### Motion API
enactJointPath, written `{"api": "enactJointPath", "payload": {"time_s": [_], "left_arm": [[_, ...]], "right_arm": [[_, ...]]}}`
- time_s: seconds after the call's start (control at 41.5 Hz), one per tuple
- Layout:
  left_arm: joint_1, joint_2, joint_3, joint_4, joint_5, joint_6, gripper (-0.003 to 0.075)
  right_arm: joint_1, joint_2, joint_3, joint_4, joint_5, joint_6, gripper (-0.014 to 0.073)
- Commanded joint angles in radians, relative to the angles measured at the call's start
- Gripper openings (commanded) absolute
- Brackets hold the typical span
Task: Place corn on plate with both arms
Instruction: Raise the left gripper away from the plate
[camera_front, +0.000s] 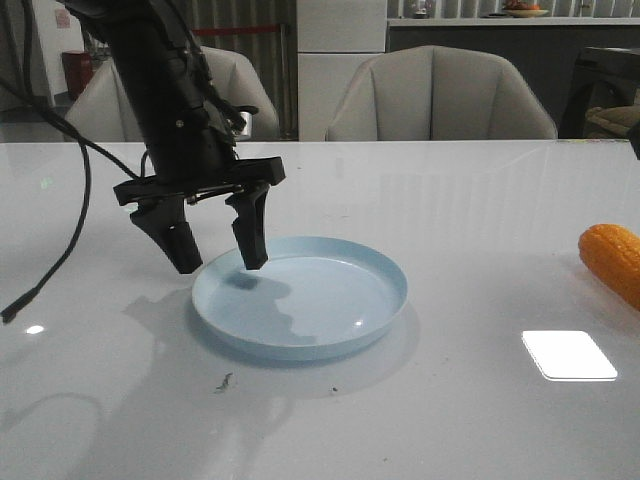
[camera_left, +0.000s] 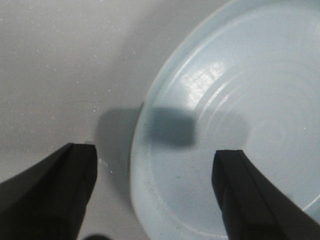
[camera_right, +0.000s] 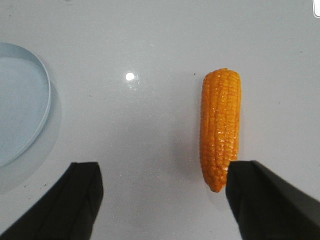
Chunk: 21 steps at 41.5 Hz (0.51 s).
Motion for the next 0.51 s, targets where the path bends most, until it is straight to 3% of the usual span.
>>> {"api": "enactJointPath", "payload": {"time_s": [0.0,0.169,0.361,0.482], "left_arm": [[-0.005,-0.075,-0.049,-0.012,0.043,0.011,0.0546],[0.006,-0.084,-0.151,0.01,0.043,0.011,0.0546],[0.006,-0.086,-0.316,0.297,0.029,-0.029,0.0546],[0.046,-0.128,-0.358,0.318,-0.007,-0.076,0.0546]], "right_arm": [[-0.004,-0.014,-0.034,0.012,-0.054,0.003,0.0613],[-0.004,-0.014,-0.034,0.012,-0.024,0.003,0.0613],[-0.004,-0.014,-0.035,0.012,-0.025,0.003,0.0613],[-0.004,-0.014,-0.035,0.012,-0.023,0.003,0.0613]]}}
